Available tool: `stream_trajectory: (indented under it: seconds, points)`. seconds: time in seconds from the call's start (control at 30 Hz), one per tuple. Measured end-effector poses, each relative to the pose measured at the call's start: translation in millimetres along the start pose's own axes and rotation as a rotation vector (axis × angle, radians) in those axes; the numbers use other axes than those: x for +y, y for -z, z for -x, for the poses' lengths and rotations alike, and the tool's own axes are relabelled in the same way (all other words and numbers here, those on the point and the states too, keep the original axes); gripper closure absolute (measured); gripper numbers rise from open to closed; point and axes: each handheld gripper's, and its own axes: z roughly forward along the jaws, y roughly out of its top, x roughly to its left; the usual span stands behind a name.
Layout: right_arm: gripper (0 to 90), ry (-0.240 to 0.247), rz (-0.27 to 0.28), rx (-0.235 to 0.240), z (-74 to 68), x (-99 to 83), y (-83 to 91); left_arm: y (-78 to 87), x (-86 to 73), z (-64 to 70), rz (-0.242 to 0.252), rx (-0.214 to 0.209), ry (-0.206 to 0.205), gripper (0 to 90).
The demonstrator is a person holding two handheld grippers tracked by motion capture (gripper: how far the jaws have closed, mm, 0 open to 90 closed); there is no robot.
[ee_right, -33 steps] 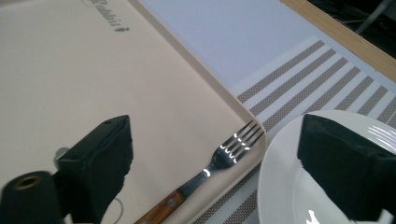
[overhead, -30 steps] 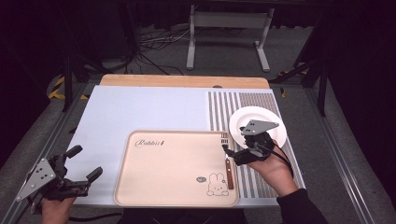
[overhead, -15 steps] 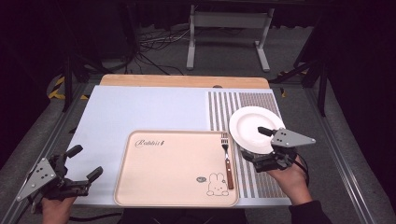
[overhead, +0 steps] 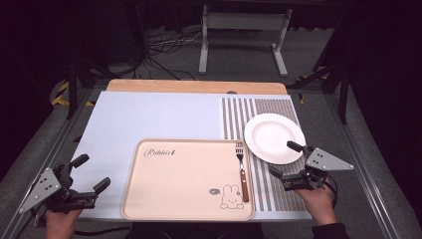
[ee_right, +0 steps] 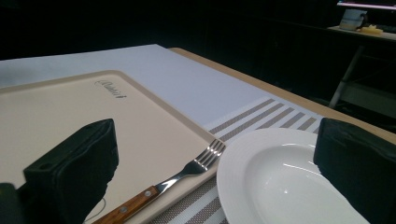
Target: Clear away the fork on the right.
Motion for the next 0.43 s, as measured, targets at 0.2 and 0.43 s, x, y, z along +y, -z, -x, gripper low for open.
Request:
stream_trajectory:
  seconds: [0.2, 0.43]
  points:
    - [0.5, 0.011, 0.055, 0.003, 2.9, -14.5, 4.3, -0.6, 0.1, 0.7, -0.004, -0.004, -0.002, 1.4]
    - [0.2, 0.017, 0.075, -0.007, 0.9, -22.9, 3.2, -0.8, 0.1, 0.6, -0.002, -0.008, -0.001, 1.4]
